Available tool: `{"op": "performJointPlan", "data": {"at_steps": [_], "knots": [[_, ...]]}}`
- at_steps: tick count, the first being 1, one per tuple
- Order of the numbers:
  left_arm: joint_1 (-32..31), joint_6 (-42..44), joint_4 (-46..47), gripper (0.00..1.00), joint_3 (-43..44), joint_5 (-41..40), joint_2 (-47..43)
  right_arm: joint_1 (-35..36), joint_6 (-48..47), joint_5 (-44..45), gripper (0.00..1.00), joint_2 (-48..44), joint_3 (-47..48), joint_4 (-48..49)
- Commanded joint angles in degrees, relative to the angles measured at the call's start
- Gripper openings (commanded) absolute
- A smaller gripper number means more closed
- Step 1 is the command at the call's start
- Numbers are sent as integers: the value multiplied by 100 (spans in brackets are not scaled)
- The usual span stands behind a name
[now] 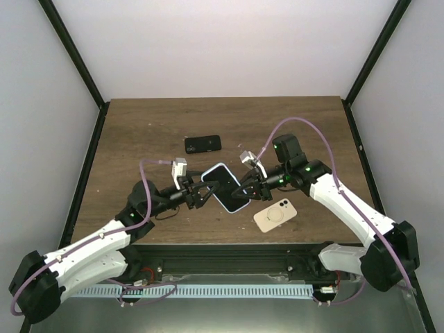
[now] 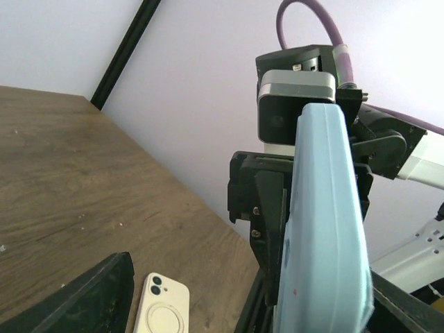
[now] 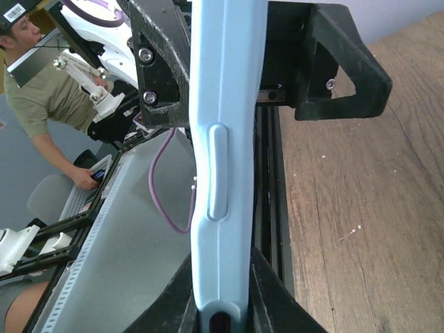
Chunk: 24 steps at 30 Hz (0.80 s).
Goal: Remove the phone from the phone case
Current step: Remove the phone case from the phone.
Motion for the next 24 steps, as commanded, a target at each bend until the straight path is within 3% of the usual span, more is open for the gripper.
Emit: {"op": "performJointPlan", "data": {"at_steps": [1,5,10,19,20,22,24], "knots": [[-20,-135,144,71,215,-227,81,8,173,-473,1,-145,-2,427],[-23,-233,492,56,133,-7,201,6,170,-413,1,-75,-3,360],[-25,-187,717,30,189,342,385,8,70,-133,1,-31,11,214],[-25,-230,909,9,334,916,691,8,-275,11,2,264,48,-52],[-20,-247,882,7,356,938,651,8,-315,35,5,268,74,-68],[-26,-192,672,3,418,940,514,8,-465,109,30,260,202,-227],[-26,-43,299,0,519,843,334,8,-769,185,48,203,385,-608]]}}
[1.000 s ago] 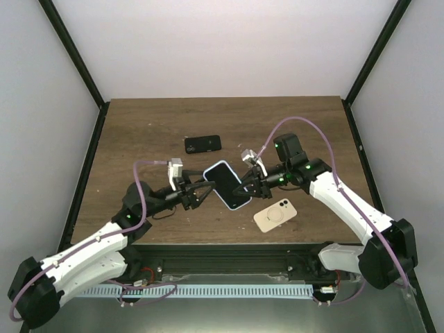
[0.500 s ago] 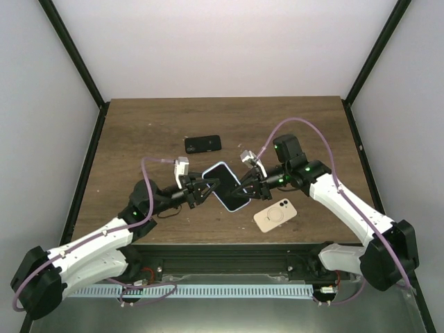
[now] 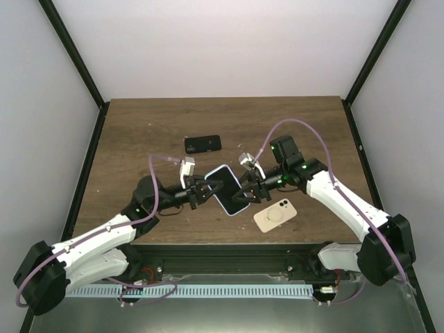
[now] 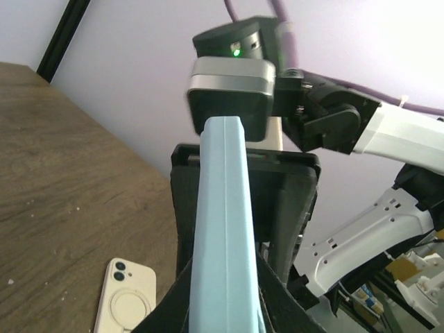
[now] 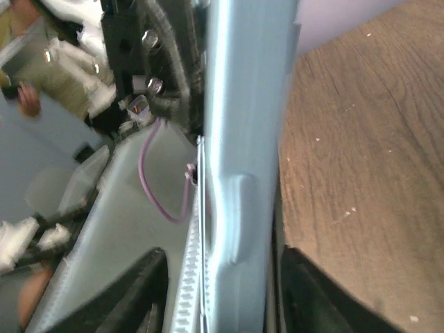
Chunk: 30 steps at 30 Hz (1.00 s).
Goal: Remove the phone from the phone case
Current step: Remove the phone case from the phone.
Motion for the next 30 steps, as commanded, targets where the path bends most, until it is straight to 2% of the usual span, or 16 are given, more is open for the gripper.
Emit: {"op": "performJointPlan", "data": {"at_steps": [1,2,5,8,12,16,22,23,26,30], "knots": [[-32,300,-460,0,378,-19,-358,58,-683,209,56,-102,518,-652],[-33,395,-737,0,450,20,-417,58,-818,361,61,-176,578,-794],[-28,1002,-1979,0,840,412,-589,58,-834,902,68,-397,763,-1035],[-27,1600,-2785,0,1075,808,-709,58,-1172,949,70,-416,1047,-1483],[-30,2078,-3268,0,1251,1112,-634,85,-1357,972,69,-509,1073,-1631],[-36,2104,-3481,0,1464,1550,-414,196,-1341,928,64,-622,1090,-1558],[-37,2232,-3671,0,1596,1679,-179,519,-1111,1010,60,-415,1185,-1373],[-44,2223,-3668,0,1630,1700,-160,561,-1069,1005,57,-351,1206,-1371],[-53,2199,-3609,0,1647,1720,-180,611,-993,902,40,-196,1291,-1345],[-58,2232,-3665,0,1632,1663,-200,612,-788,883,4,-210,1354,-1127]]}}
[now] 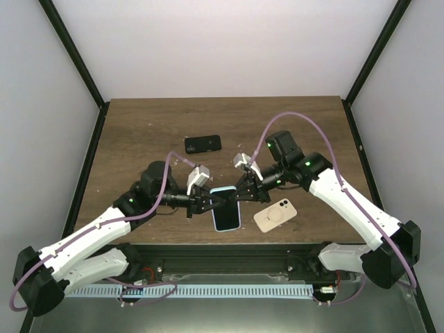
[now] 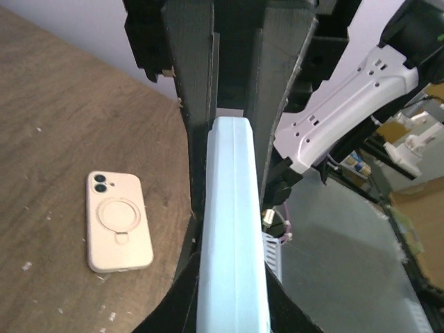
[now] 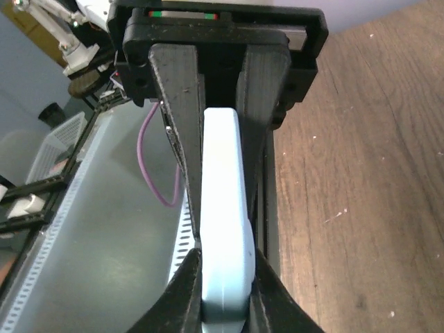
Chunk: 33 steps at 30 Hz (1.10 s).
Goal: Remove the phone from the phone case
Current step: Remove the phone case from the phone.
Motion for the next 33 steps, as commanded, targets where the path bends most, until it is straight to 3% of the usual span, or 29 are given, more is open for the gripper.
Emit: {"op": "performJointPlan", "data": {"at_steps": [1,7,13,14,16,17,21,25,26,28,29,31,33], "knots": [[-32,126,184,0,221,124,-84,33,204,-47,1,-44,360,240],[-38,170,242,13,164,82,-8,33,284,-151,1,108,713,136],[-41,195,352,0,192,88,9,33,309,-176,1,258,779,65],[-38,163,370,3,191,74,13,33,324,-172,1,246,774,72],[-38,116,364,19,210,-27,29,33,359,-169,1,254,770,99],[-39,100,366,21,225,-45,48,33,365,-176,1,257,775,117],[-38,98,465,6,201,58,69,32,394,-156,1,257,764,151],[-38,30,569,0,164,65,-12,32,379,-112,1,250,743,140],[-42,-22,606,0,141,-60,-88,33,353,-67,6,226,734,135],[-34,-227,698,0,63,-569,-325,31,267,106,38,120,622,126],[-20,-389,789,0,35,-808,-464,25,211,206,47,22,503,134],[40,-876,1160,0,-49,-1148,-692,20,84,345,57,-231,144,194],[86,-1434,1619,0,-167,-1406,-838,15,-10,302,59,-497,-225,200]]}}
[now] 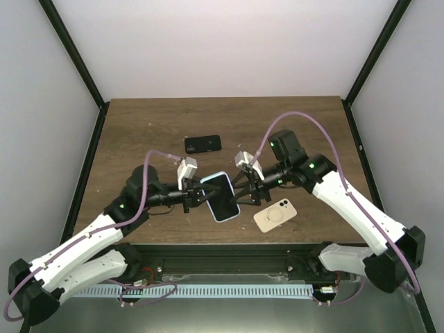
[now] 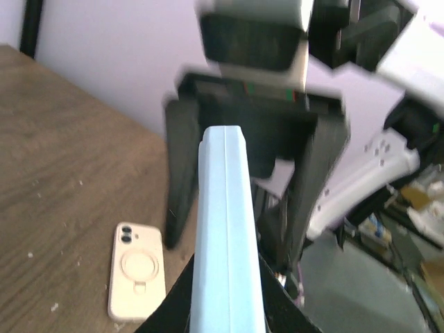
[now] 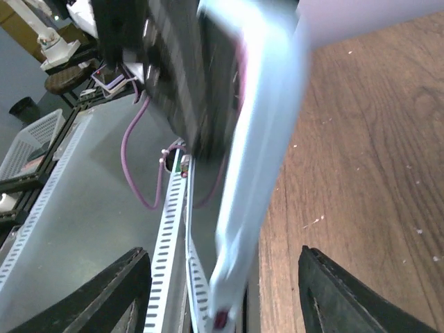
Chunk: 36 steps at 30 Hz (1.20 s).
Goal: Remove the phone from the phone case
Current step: Remove the phone case from the phone.
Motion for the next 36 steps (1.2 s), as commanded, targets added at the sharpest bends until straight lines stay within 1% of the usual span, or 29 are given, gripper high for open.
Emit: {"op": "performJointPlan", "data": {"at_steps": [1,3,5,8,9,12,16,19,25,30,33,36], "knots": [[117,-1277,1374,0,-138,-739,-418,6,-364,65,59,-591,-592,33],[232,-1687,1610,0,-141,-586,-360,6,-606,-42,59,-698,-729,-206],[297,-1958,2039,0,-222,-335,-302,9,-889,-70,59,-843,-791,-452],[366,-2088,2387,0,-309,50,-248,15,-1114,113,57,-1237,-923,-593],[389,-2090,2450,0,-328,204,-227,15,-1184,175,55,-1388,-979,-603],[444,-2117,2651,0,-339,735,-112,15,-1326,244,46,-1692,-1063,-621],[451,-2107,2744,0,-255,1169,8,22,-1593,89,38,-1521,-937,-911],[456,-1949,2491,0,-149,1280,-7,52,-1757,20,36,-1319,-857,-1102],[458,-1797,2161,0,-8,1391,-21,176,-1754,77,37,-1271,-781,-1149],[451,-1617,1868,0,136,1448,1,224,-1846,-42,36,-1191,-576,-1438],[458,-1554,1853,0,123,1358,-6,248,-1791,-25,37,-1162,-582,-1387],[451,-1631,2046,0,20,1336,24,261,-1795,13,37,-1117,-637,-1292]]}}
